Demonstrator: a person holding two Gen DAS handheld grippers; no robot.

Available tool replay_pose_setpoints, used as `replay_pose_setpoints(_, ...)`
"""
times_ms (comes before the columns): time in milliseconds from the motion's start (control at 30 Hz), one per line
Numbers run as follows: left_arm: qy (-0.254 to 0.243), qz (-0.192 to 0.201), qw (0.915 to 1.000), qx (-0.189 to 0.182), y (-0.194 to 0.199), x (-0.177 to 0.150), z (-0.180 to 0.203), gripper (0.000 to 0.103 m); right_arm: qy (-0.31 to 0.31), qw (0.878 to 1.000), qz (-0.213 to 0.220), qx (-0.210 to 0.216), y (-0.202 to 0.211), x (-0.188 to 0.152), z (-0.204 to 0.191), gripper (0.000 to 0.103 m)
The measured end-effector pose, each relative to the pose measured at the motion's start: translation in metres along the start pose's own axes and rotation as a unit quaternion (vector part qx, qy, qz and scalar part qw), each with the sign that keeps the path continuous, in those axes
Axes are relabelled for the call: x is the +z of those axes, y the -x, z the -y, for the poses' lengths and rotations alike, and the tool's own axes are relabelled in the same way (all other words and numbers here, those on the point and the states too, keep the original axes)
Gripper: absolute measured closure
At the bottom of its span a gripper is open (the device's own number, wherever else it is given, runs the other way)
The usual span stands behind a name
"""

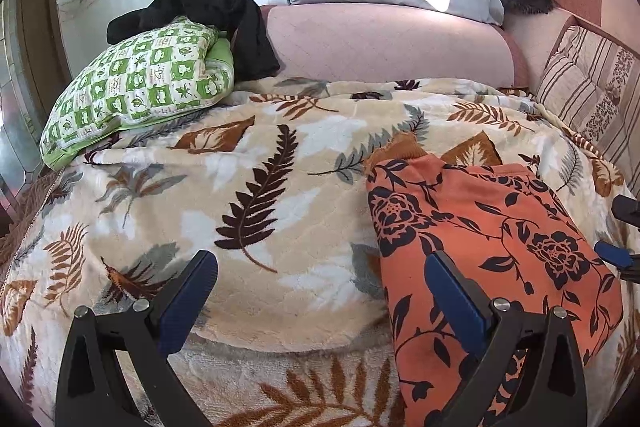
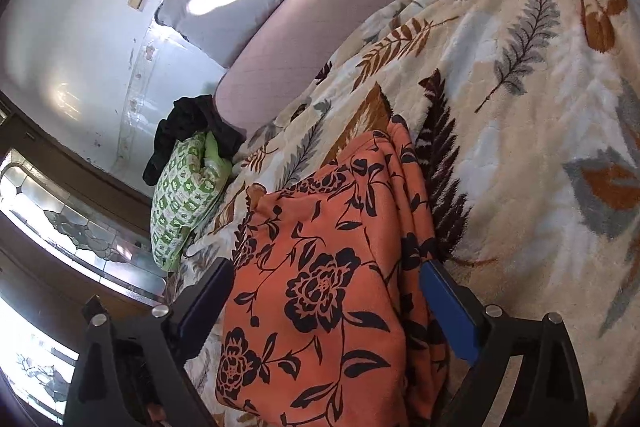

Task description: Fold small clothes

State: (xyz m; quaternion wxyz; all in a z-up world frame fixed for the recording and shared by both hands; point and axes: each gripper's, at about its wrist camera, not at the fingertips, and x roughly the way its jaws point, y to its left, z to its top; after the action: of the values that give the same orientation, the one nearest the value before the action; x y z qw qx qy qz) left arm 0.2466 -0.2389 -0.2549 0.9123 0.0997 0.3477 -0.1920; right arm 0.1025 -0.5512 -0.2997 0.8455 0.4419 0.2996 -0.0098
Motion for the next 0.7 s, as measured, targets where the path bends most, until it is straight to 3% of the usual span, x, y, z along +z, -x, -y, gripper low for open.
replay_pose_setpoints(700, -0.012, -0.006, 0.9999, -0.004, -0.01, 0.002, 0.011, 0.0, -0.01, 1.0, -0.025, -0.006, -0.009, 0.001, 0.015, 0.008)
